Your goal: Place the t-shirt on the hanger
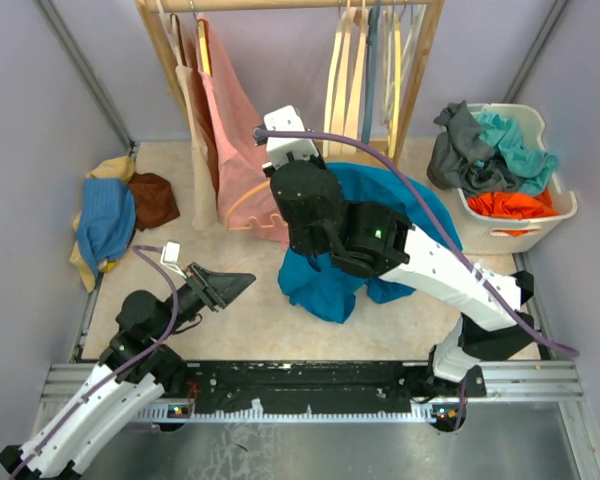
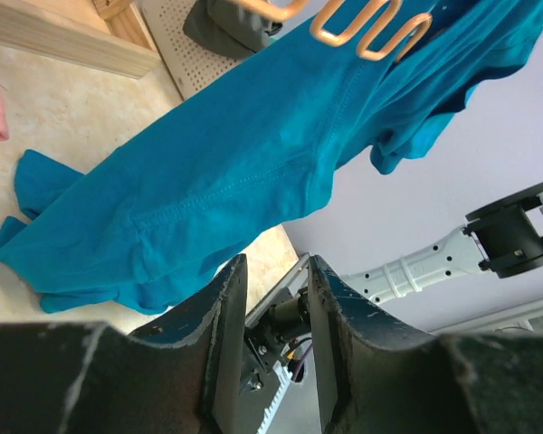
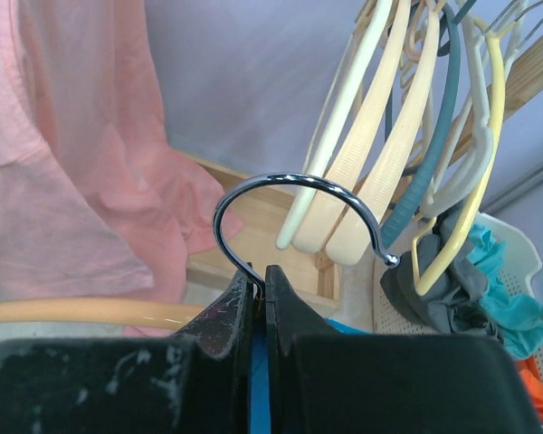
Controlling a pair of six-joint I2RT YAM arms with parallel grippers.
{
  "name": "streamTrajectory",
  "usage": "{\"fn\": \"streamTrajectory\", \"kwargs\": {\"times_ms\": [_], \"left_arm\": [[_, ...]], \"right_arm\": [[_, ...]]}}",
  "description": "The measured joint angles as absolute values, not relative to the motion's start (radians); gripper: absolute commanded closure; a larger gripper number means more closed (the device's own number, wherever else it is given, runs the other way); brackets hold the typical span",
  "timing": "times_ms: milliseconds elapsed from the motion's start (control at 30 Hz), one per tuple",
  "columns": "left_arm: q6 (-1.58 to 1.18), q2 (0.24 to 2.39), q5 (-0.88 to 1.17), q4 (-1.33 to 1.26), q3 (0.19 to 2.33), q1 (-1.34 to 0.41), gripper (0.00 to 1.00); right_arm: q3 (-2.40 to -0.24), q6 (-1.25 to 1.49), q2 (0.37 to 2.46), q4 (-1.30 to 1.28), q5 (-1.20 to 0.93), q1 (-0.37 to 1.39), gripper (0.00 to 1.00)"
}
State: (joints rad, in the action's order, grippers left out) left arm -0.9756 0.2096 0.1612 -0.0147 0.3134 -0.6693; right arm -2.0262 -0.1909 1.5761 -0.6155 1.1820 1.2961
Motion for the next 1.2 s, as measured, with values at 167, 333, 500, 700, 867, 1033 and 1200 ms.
{"fn": "streamTrajectory", "kwargs": {"times_ms": [167,333,500,700,867,1033,1200], "left_arm": [[-0.976,0.305,0.155,-0.055,0.318,-0.67,0.59],[-0.965,0.403,0.129,-0.06,0.362,-0.68,0.59],[-0.935,0.463,0.057,-0.052,0.44,-0.745,0.58],[-0.896,0.543,-0.099,-0.044,0.496,-0.92,0.58],[-0.869,0.666,-0.285,-0.021,0.542,-1.093,0.56],[-0.855,0.742,-0.425,-0.008,0.546,-1.169,0.55],[-0.851,0.79,-0.511,-0.009,0.567,-1.186,0.54]], "right_arm": [[-2.097,-0.179,1.615,-0.636,1.177,1.279,1.0],[-2.157,-0.157,1.661,-0.666,1.168,1.258,1.0],[-2.162,-0.137,1.713,-0.692,1.143,1.233,1.0],[-2.162,-0.118,1.748,-0.714,1.102,1.203,1.0],[-2.162,-0.108,1.749,-0.715,1.09,1.193,1.0],[-2.16,-0.097,1.748,-0.719,1.074,1.188,1.0],[-2.123,-0.083,1.725,-0.718,1.063,1.188,1.0]]}}
